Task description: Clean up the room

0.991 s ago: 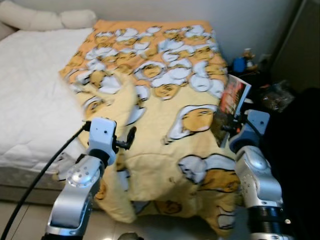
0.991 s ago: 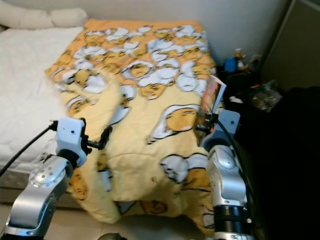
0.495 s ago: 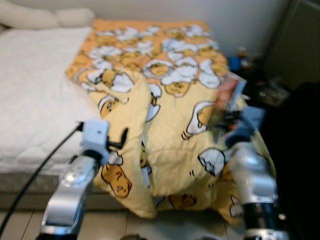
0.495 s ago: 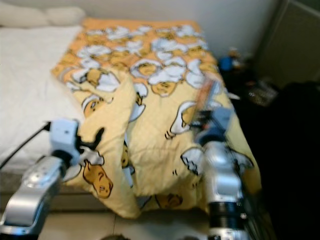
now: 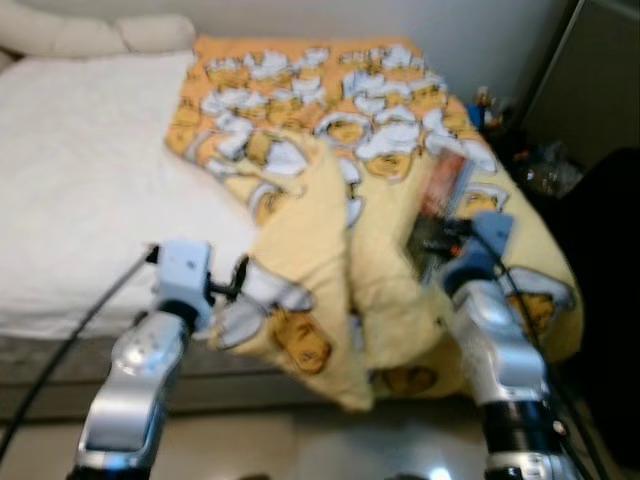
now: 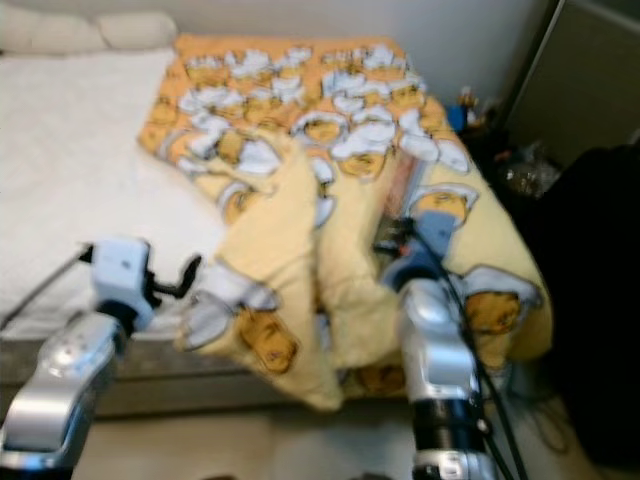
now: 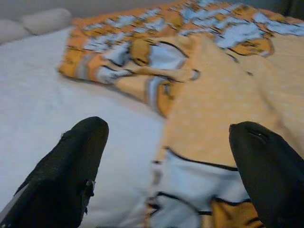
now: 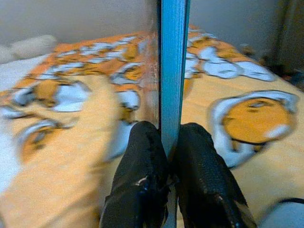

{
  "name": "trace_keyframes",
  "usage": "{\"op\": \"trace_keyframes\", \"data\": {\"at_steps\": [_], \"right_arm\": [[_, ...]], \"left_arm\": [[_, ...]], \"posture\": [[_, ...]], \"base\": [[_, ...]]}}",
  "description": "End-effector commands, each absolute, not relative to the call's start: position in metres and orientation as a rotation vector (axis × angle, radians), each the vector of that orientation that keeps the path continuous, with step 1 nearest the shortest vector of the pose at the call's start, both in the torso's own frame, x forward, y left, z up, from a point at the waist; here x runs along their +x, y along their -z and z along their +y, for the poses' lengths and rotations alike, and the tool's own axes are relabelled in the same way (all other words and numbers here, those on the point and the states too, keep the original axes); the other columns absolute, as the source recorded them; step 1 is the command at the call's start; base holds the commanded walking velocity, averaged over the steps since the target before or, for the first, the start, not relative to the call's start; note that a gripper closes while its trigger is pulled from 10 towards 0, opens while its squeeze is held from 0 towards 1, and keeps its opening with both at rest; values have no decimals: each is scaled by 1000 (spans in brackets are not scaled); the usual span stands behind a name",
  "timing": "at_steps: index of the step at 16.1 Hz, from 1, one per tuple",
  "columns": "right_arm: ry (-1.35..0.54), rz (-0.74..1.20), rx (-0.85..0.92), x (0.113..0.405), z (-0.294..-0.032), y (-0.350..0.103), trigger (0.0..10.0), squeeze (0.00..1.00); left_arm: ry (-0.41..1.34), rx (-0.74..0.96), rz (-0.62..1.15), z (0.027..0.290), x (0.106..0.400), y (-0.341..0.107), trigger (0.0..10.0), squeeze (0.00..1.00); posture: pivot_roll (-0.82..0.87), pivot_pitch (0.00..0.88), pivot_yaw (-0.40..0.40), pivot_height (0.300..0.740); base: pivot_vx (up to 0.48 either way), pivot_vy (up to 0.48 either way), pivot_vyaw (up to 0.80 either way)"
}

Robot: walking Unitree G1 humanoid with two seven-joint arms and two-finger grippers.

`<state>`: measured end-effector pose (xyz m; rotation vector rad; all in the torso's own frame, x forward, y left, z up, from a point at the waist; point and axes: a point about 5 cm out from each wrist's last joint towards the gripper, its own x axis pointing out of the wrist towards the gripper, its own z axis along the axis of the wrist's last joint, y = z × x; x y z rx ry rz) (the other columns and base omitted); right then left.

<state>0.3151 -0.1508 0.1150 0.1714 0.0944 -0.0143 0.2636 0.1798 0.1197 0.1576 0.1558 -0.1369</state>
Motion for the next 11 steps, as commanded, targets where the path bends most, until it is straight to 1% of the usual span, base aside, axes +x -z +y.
{"op": "trace_keyframes", "data": {"at_steps": [1,4,11], "right_arm": [[38,38,160,317,-161,-126,10000,0],[26,34,146,320,-161,-128,10000,0],[1,32,134,323,-155,-128,10000,0]], "left_arm": [[148,157,147,173,265,-120,10000,173],[127,152,139,174,267,-121,10000,176],[103,167,127,180,267,-122,10000,176]], "posture": [[5,0,17,740],[14,0,-1,740],[23,0,-8,740]], "base": [[0,480,0],[0,480,0],[0,480,0]]}}
